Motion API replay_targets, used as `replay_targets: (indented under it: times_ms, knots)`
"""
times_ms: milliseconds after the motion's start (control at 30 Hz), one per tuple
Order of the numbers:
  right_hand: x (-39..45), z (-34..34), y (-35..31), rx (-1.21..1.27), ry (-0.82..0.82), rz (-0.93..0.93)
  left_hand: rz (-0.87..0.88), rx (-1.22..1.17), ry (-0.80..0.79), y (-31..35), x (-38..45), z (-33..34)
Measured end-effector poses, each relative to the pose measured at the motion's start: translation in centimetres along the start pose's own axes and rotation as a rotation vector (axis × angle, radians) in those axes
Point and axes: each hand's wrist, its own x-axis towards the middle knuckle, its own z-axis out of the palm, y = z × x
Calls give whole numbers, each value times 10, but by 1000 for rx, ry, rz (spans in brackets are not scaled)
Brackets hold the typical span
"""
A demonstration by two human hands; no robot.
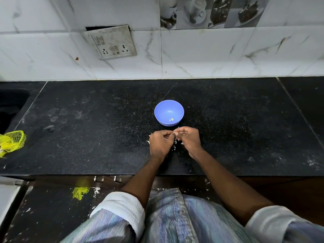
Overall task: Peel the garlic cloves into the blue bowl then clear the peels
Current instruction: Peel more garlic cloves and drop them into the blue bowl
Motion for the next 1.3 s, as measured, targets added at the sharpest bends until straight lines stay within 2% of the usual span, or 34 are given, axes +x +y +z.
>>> replay_targets:
  times_ms: [267, 400, 533, 667, 800, 900, 1067, 1300]
  knots:
    - [2, 0, 0, -7, 34, -5, -41, 74, 15, 8, 4, 3]
    - [2, -3, -1, 63, 15, 52, -30, 93, 1, 10, 6, 3]
    - [2, -5, 0, 169, -33, 131, -18, 24, -25, 9, 5, 1]
    - [4, -3, 5, 254, -67, 186, -71, -79, 43, 0, 6, 1]
    - [3, -4, 4, 280, -85, 206, -93, -138, 42, -4, 8, -1]
    - [4, -3, 4, 244, -80, 196, -51, -141, 40, -2, 5, -2]
    - [2, -3, 2, 119, -73, 125, -79, -151, 34, 2, 6, -1]
    - [1, -4, 0, 100, -52, 112, -61, 11, -22, 1, 8, 4]
